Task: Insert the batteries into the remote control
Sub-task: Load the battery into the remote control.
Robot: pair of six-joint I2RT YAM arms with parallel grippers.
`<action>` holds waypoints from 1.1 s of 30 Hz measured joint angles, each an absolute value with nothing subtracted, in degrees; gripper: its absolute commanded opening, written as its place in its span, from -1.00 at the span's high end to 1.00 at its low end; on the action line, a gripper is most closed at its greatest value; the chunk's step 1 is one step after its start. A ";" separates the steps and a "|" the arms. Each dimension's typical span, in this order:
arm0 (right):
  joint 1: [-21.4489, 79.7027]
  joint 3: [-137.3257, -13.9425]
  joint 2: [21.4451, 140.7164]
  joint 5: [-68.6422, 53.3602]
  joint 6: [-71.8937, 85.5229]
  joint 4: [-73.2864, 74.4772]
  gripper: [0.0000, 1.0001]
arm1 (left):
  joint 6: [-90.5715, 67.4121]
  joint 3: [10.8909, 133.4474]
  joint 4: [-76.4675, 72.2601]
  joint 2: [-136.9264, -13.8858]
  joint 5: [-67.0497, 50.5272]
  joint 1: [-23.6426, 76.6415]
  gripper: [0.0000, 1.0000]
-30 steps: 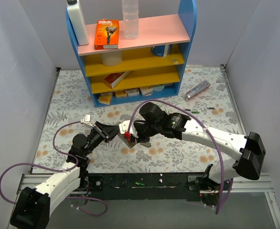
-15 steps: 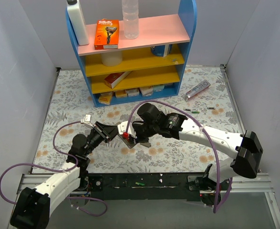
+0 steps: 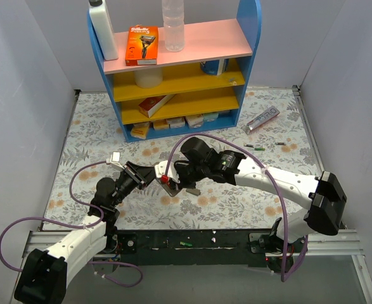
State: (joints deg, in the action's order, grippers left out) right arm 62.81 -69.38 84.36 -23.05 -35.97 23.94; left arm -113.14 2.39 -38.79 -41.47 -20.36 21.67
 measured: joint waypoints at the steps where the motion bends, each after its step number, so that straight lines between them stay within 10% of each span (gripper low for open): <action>1: 62.81 -69.17 84.38 -22.92 -35.90 23.55 0.75 | -113.01 2.39 -38.68 -41.47 -20.38 21.56 1.00; 33: 62.72 -59.55 86.61 -17.47 -25.52 -0.73 0.97 | -109.14 2.20 -36.45 -41.60 -17.15 20.86 1.00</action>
